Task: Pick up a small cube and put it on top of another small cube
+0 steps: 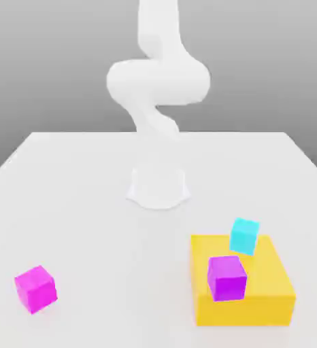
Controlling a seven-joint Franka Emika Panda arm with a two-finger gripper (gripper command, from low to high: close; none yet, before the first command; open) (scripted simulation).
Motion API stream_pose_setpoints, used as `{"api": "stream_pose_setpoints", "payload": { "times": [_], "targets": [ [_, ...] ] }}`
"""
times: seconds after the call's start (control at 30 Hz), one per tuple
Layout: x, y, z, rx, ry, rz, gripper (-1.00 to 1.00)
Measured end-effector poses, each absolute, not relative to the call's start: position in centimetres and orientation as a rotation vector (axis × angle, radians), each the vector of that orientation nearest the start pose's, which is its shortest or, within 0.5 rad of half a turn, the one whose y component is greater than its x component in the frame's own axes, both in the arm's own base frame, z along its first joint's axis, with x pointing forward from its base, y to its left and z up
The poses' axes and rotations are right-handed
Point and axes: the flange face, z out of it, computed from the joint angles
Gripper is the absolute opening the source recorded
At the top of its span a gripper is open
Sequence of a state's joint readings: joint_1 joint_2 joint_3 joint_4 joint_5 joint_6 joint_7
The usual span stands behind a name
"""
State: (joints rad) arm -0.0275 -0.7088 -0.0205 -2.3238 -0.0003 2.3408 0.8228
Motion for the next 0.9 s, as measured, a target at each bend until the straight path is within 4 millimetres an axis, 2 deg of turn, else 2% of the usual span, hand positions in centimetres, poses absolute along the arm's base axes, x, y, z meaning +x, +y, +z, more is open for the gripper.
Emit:
{"api": "stream_pose_setpoints", "payload": {
  "times": [0.1,0.2,0.3,0.4,0.53,0.67,0.8,0.9],
  "targets": [
    [41.5,-5.0,61.6,-2.455,1.279,-0.829,0.0],
    [44.0,-7.9,56.0,-2.45,1.416,-0.719,0.0],
    [45.4,-10.9,50.1,-2.434,1.553,-0.608,0.0],
    [45.9,-13.9,44.2,-2.408,1.69,-0.495,0.0],
    [45.2,-17.6,36.2,-2.358,1.872,-0.341,0.0],
    [42.5,-21.7,28.3,-2.271,2.075,-0.184,0.0],
    [39.3,-23.4,21.1,-2.208,2.219,-0.032,0.0],
    [38.8,-23.8,17.1,-2.197,2.245,-0.005,0.0]
  ]
}}
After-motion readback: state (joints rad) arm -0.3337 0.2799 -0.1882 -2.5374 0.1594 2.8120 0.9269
